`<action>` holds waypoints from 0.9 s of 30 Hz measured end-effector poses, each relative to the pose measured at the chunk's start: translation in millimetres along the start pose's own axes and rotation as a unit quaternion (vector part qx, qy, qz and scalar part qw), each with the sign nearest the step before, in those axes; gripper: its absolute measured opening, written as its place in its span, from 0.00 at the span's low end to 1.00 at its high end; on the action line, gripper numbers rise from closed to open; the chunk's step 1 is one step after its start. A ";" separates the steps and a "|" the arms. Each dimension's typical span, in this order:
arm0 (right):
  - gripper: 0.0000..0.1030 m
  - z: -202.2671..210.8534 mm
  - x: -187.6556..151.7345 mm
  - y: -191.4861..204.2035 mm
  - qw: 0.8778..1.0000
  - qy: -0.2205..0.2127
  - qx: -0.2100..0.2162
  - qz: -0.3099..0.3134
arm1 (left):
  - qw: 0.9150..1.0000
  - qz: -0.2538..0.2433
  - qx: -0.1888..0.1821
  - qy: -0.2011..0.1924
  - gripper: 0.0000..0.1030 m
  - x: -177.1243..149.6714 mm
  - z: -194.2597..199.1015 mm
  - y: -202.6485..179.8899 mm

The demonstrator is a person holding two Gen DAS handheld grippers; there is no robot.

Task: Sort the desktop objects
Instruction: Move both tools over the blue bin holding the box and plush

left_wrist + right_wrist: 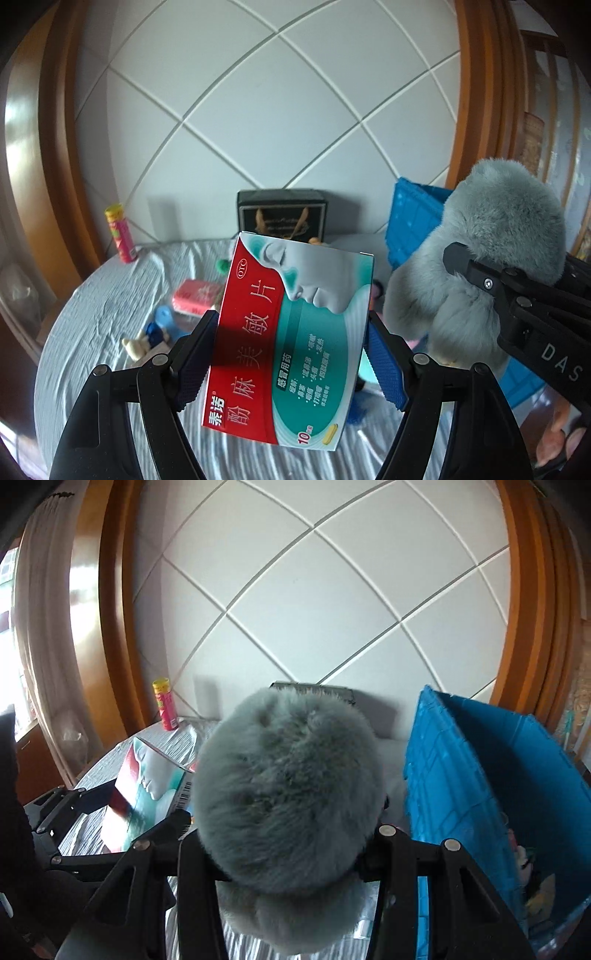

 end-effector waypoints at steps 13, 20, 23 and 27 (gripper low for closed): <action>0.42 79.3 37.1 -104.1 0.998 -0.055 -0.028 -0.024 | 1.000 -0.011 -0.014 -0.022 0.74 50.9 19.5 -115.3; 0.42 166.2 64.9 -216.3 0.993 -0.106 -0.058 -0.006 | 0.998 -0.003 -0.023 -0.064 0.74 100.8 59.6 -229.2; 0.42 184.8 53.5 -268.5 0.992 -0.092 -0.082 0.001 | 0.997 -0.015 -0.035 -0.062 0.74 103.9 67.7 -287.7; 0.42 193.8 19.1 -329.5 0.994 -0.061 -0.092 -0.019 | 0.997 -0.045 -0.050 -0.030 0.74 84.2 62.7 -351.1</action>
Point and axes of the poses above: each gripper's, at about its wrist camera, not at the fingertips, and z roughly against the way its jaws point, y to its left, x to its top, the point moved 6 cm from there along -z, roughly the way its jaws point, and after that the axes turned 15 degrees about x, right-handed, at the moved point
